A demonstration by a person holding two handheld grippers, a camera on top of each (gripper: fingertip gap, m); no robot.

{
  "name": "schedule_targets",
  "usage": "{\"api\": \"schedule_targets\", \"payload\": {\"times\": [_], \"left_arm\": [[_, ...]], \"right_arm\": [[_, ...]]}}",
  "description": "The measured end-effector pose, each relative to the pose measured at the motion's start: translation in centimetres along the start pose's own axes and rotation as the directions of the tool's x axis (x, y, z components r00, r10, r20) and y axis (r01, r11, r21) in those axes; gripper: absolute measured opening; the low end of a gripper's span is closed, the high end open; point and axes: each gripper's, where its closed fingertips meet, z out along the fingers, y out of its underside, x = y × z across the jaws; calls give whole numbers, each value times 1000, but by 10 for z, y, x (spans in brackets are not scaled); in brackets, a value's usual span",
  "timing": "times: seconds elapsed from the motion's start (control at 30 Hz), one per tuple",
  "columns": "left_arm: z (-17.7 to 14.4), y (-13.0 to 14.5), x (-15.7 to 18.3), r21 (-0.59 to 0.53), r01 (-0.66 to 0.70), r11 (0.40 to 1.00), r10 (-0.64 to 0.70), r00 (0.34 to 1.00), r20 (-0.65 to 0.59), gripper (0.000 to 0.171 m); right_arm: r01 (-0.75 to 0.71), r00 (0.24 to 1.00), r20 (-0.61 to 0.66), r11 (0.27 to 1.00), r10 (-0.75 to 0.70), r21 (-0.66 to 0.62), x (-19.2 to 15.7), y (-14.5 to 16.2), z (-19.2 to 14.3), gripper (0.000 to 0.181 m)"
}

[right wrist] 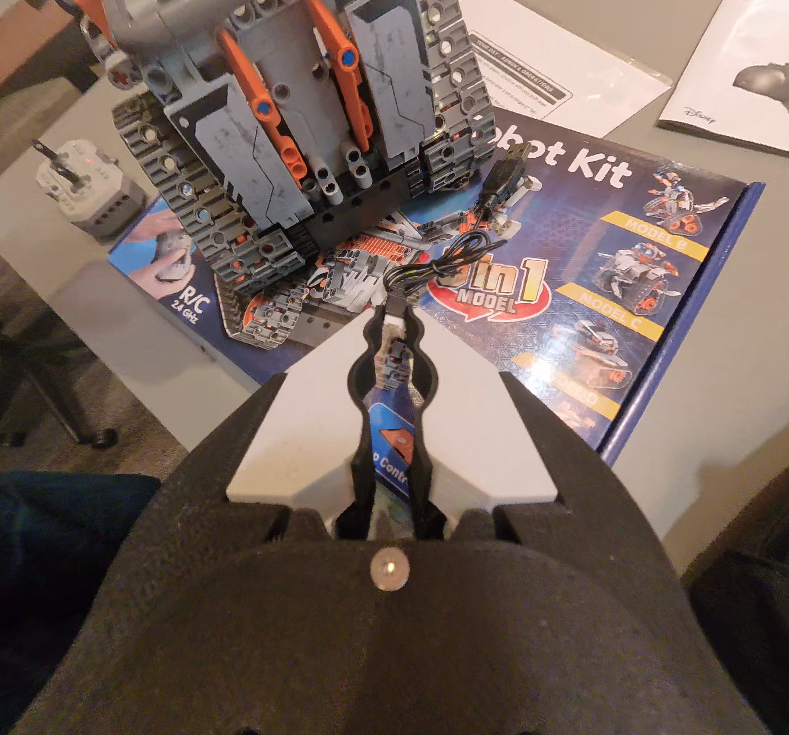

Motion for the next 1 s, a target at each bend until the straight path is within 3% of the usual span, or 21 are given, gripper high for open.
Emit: {"api": "schedule_targets", "payload": {"times": [0.23, 0.37, 0.5, 0.67, 0.77, 0.9, 1.0], "left_arm": [[25, -69, 81, 129, -169, 977, 180, 981, -78, 49], [48, -124, 116, 225, -267, 937, 280, 960, -26, 50], [76, -152, 122, 242, -360, 901, 358, 932, 52, 49], [94, -160, 123, 222, -495, 840, 473, 869, 145, 46], [98, -156, 129, 215, -542, 813, 523, 841, 142, 33], [98, -154, 134, 229, -538, 811, 518, 843, 144, 0], [95, -155, 138, 275, -433, 858, 429, 900, 79, 0]], "right_arm": [[-219, 962, 176, 975, 208, 45, 8, -32, -46, 8], [-279, 938, 232, 958, 258, 63, 11, -52, -84, 8], [-341, 900, 305, 939, 312, 45, -1, -67, -113, 8], [-407, 831, 419, 914, 367, 6, -18, -82, -140, 8], [-398, 798, 474, 916, 372, -49, -27, -82, -151, 8], [-360, 759, 543, 926, 360, -111, -45, -81, -158, 7], [-371, 744, 564, 924, 357, -97, -46, -88, -159, 7]]}}
